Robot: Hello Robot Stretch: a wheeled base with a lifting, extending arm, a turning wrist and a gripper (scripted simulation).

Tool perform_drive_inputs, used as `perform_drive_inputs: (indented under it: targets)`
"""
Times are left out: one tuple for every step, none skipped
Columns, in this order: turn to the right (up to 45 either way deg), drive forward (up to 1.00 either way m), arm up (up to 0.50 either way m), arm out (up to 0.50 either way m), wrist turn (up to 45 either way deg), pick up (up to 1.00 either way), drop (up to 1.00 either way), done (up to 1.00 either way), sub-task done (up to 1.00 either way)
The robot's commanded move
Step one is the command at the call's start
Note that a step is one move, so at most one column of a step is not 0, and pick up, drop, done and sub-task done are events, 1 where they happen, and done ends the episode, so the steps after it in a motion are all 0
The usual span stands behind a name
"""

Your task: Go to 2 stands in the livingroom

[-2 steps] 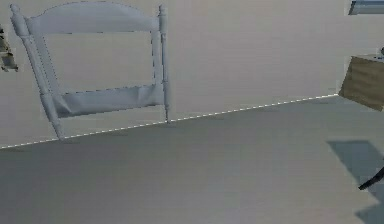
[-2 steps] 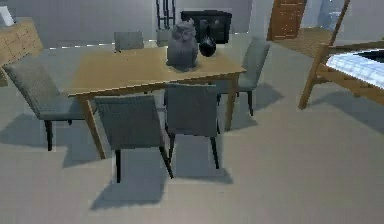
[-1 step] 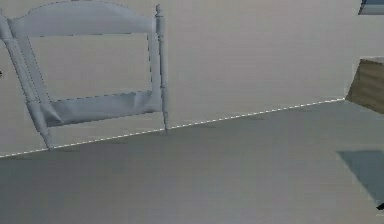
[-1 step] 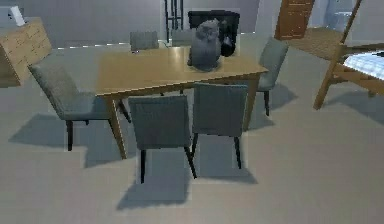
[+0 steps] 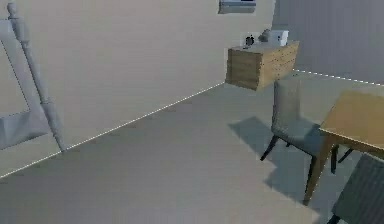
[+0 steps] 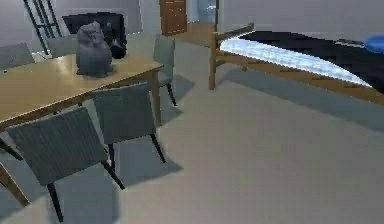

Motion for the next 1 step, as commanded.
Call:
perform_drive_inputs:
  targets:
    - [0.0,1.00,0.00,0.00,0.0,0.00,0.00,0.00,0.00]
